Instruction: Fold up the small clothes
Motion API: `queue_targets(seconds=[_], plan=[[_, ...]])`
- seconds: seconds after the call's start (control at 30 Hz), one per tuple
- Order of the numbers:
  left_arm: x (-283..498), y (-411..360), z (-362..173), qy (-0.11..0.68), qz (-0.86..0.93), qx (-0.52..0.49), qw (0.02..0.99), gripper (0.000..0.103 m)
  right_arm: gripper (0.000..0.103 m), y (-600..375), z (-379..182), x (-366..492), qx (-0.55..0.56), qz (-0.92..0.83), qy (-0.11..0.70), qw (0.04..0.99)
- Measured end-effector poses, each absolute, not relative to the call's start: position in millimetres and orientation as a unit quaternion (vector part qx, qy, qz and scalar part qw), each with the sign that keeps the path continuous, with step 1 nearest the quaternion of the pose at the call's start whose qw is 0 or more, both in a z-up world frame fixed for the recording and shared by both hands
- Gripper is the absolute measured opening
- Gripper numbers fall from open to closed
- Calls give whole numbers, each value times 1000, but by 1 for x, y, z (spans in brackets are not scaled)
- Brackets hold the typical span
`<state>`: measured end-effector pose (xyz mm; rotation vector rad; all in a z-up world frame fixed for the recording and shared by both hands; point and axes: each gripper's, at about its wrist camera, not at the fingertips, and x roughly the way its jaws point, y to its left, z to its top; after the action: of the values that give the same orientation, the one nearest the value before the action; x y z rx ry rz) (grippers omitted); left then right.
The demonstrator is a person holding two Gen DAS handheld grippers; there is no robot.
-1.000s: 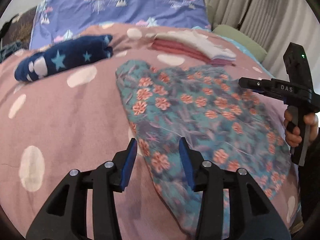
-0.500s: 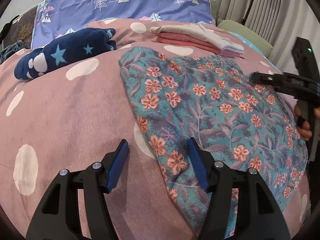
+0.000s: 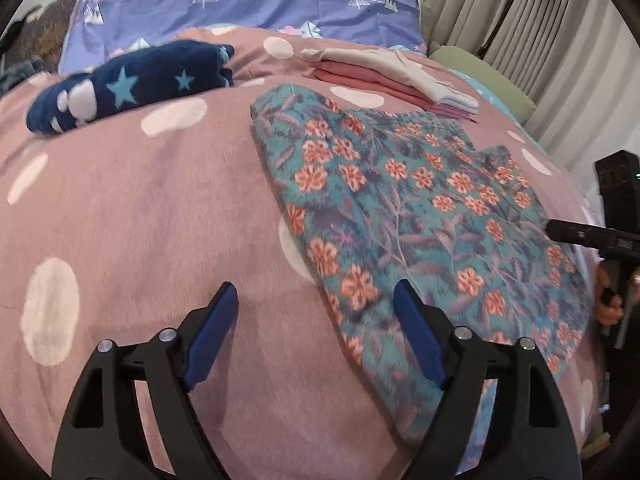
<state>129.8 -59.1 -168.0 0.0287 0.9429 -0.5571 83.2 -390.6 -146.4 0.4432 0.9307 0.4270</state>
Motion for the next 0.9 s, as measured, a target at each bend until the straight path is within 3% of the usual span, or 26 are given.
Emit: queue_targets(seconds=[0.17, 0.6, 0.73, 0.9], plan=[[138, -62, -172, 459, -328, -34, 825, 81, 50, -384, -157, 109, 230, 254, 447, 826], [158, -101, -174, 462, -346, 3, 817, 80, 50, -365, -159, 135, 212, 291, 458, 813], [158, -102, -172, 458, -337, 13, 823, 63, 49, -362, -154, 130, 194, 286, 463, 816], [151, -94, -170, 458, -340, 9, 821, 57, 45, -359, -150, 104, 165, 281, 455, 829]])
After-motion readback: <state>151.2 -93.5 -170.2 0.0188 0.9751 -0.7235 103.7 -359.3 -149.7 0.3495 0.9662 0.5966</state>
